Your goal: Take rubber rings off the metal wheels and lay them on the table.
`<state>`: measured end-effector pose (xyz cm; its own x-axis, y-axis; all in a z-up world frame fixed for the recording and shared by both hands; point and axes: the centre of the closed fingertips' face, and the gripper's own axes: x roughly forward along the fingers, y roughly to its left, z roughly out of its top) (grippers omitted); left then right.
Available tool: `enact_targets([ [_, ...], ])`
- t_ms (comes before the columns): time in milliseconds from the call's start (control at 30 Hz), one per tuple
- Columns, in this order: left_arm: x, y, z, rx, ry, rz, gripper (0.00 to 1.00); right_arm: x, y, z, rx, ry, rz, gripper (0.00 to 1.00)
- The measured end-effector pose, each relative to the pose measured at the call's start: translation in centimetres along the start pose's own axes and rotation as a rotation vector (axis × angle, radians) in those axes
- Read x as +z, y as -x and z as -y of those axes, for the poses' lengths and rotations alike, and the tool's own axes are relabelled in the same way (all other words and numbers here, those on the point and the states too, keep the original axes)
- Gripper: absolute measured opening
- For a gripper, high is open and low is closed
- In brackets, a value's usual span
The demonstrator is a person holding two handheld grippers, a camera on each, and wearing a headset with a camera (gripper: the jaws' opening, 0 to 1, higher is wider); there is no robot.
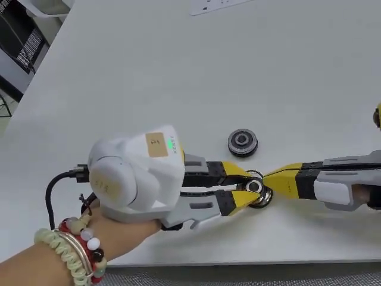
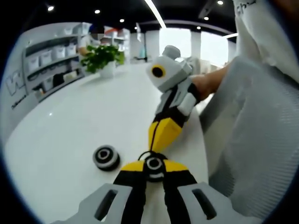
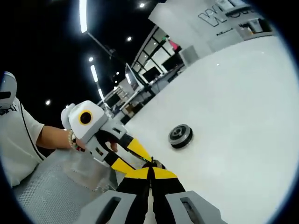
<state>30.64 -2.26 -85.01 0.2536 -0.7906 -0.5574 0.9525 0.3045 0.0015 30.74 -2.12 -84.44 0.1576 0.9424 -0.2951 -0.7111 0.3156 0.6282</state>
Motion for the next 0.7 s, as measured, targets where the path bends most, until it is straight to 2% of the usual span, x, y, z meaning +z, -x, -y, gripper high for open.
enact_targets([
  [267,0.1,0.0,0.1,0.004,-0.015,-0.029,0.14,0.0,-0.1,-0.2,-0.001,0.031,-0.012,0.0],
  [333,0.0,0.0,0.4,-0.022,-0.032,-0.042,0.14,0.0,-0.2,-0.2,-0.005,0.04,-0.015,0.0],
  [400,0.1,0.0,0.5,-0.028,-0.033,-0.048,0.14,0.0,-0.2,-0.2,-0.006,0.055,-0.018,0.0],
  [467,0.2,0.1,0.7,-0.039,-0.06,-0.062,0.15,-0.1,-0.2,-0.3,-0.005,0.063,-0.021,0.0],
  [600,1.0,0.5,1.5,-0.084,-0.04,-0.045,0.15,0.0,-0.1,-0.4,-0.008,0.07,-0.022,0.0],
  [700,1.4,0.9,1.6,-0.084,-0.031,-0.041,0.21,0.1,0.1,-0.4,-0.014,0.074,-0.02,0.0],
])
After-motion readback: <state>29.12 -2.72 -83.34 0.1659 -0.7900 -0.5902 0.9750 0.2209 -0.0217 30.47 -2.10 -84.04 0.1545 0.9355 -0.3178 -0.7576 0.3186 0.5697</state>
